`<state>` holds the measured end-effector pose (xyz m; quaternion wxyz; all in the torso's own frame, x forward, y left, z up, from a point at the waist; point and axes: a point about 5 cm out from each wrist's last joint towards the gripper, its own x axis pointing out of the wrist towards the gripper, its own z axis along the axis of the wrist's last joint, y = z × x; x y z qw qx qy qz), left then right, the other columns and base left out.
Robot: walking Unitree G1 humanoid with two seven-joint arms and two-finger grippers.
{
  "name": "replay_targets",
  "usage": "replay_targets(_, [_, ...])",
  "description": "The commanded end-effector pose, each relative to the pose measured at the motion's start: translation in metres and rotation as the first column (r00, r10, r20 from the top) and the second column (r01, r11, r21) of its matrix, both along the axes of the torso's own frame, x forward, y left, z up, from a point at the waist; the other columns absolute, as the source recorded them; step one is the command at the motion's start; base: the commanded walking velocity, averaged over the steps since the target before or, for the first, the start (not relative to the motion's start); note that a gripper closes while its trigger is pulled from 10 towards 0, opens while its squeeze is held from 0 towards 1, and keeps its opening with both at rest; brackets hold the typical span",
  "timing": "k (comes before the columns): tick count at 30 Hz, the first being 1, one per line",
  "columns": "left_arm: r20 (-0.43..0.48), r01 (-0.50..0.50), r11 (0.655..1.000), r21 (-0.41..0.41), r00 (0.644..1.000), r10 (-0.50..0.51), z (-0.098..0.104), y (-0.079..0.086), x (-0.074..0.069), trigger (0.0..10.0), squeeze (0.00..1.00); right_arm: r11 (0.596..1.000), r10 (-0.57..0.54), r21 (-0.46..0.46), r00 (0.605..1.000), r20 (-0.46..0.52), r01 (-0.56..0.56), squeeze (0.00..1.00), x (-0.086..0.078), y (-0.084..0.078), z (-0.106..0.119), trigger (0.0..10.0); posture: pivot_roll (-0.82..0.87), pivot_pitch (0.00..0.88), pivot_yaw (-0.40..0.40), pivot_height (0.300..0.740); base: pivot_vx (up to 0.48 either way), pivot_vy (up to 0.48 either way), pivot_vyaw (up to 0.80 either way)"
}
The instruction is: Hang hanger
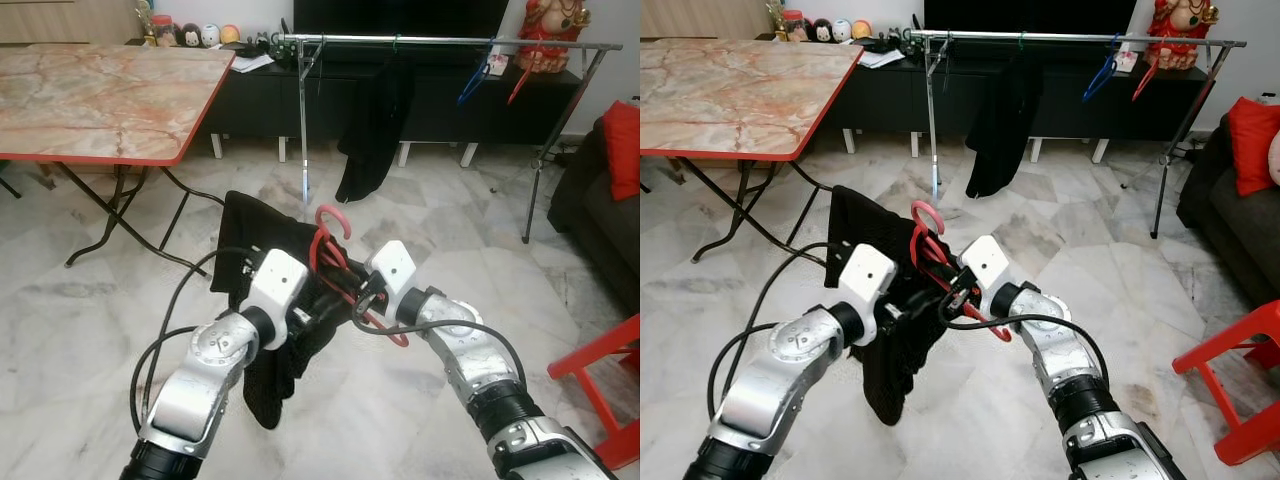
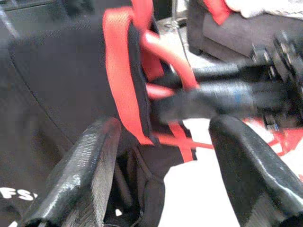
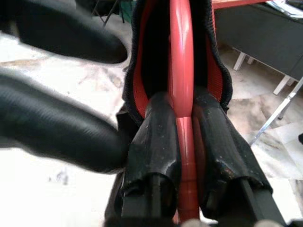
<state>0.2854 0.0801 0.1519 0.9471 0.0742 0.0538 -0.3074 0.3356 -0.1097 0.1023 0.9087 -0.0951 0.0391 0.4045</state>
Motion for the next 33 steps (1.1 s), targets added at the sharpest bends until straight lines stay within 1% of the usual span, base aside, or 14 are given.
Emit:
replay_targets(1, [0.020,-0.036,0.999,0.002,0.999,0.036,0.008,-0.001,0.003,10.0,0.00,1.000,0.019,0.015,0.998,0.059,-0.020,0.00,0.005,0.004,0.013,0.0,0.03,0.000,-0.069,0.740,0.000,0.000,0.00])
replay_targets(2, [0.017,-0.044,0.999,0.008,0.999,0.044,0.008,-0.002,0.003,10.0,0.00,1.000,0.020,0.016,0.998,0.058,-0.020,0.00,0.004,0.005,0.012,0.0,0.03,0.000,-0.069,0.740,0.000,0.000,0.00])
replay_targets(4, [0.019,-0.061,0.997,0.045,0.998,0.060,0.007,-0.003,0.005,10.0,0.00,1.000,0.021,0.016,0.998,0.056,-0.021,0.00,0.004,0.005,0.012,0.0,0.03,0.000,-0.069,0.740,0.000,0.000,0.00])
replay_targets(6, [0.017,-0.086,0.995,0.052,0.996,0.085,0.007,-0.004,0.007,10.0,0.00,1.000,0.019,0.015,0.998,0.054,-0.020,0.00,0.004,0.005,0.011,0.0,0.03,0.001,-0.069,0.740,0.000,0.000,0.00])
replay_targets(7, [0.015,-0.118,0.991,0.057,0.993,0.118,0.008,-0.003,0.010,10.0,0.00,1.000,0.021,0.018,0.998,0.052,-0.022,0.00,0.004,0.005,0.011,0.0,0.02,0.003,-0.070,0.740,0.000,0.000,0.00])
replay_targets(10, [0.017,-0.131,0.989,0.061,0.991,0.131,0.008,-0.002,0.011,10.0,0.00,0.999,0.028,0.019,0.998,0.051,-0.028,0.00,0.003,0.005,0.011,0.0,0.02,0.003,-0.070,0.740,0.000,0.000,0.00])
replay_targets(12, [0.059,-0.173,0.977,0.126,0.984,0.167,0.009,0.002,0.016,10.0,0.00,0.999,0.035,0.016,0.998,0.050,-0.036,0.00,0.002,0.006,0.010,0.0,0.02,0.004,-0.071,0.740,0.000,0.000,0.00])
replay_targets(17, [0.069,-0.261,0.955,0.143,0.965,0.253,0.010,0.012,0.022,10.0,0.00,0.999,0.047,0.019,0.998,0.046,-0.048,0.00,0.000,0.007,0.009,0.0,0.02,0.007,-0.073,0.740,0.000,0.000,0.00])
replay_targets(22, [0.065,-0.277,0.948,0.154,0.961,0.270,0.009,0.013,0.023,10.0,0.00,0.998,0.051,0.019,0.998,0.044,-0.052,0.00,-0.001,0.007,0.008,0.0,0.02,0.007,-0.073,0.740,0.000,0.000,0.00])
replay_targets(28, [0.055,-0.348,0.917,0.193,0.938,0.344,0.005,0.018,0.026,10.0,0.00,0.998,0.057,0.017,0.998,0.041,-0.058,0.00,-0.001,0.007,0.008,0.0,0.02,0.005,-0.077,0.740,0.000,0.000,0.00])
replay_targets(29, [0.055,-0.348,0.917,0.193,0.938,0.344,0.005,0.018,0.026,10.0,0.00,0.998,0.057,0.017,0.998,0.041,-0.058,0.00,-0.001,0.007,0.008,0.0,0.02,0.005,-0.077,0.740,0.000,0.000,0.00])
replay_targets(30, [0.056,-0.362,0.910,0.201,0.932,0.359,0.004,0.019,0.027,10.0,0.00,0.998,0.057,0.017,0.998,0.041,-0.057,0.00,-0.001,0.007,0.008,0.0,0.02,0.004,-0.078,0.740,0.000,0.000,0.00])
replay_targets(32, [0.050,-0.438,0.878,0.193,0.898,0.437,0.003,0.028,0.030,10.0,0.00,0.998,0.060,0.014,0.997,0.040,-0.060,0.00,-0.001,0.007,0.008,0.0,0.02,0.001,-0.079,0.740,0.000,0.000,0.00])
replay_targets(33, [0.044,-0.489,0.857,0.163,0.871,0.489,0.005,0.034,0.032,10.0,0.00,0.998,0.061,0.012,0.997,0.040,-0.062,0.00,-0.002,0.007,0.007,0.0,0.02,0.000,-0.081,0.740,0.000,0.000,0.00])
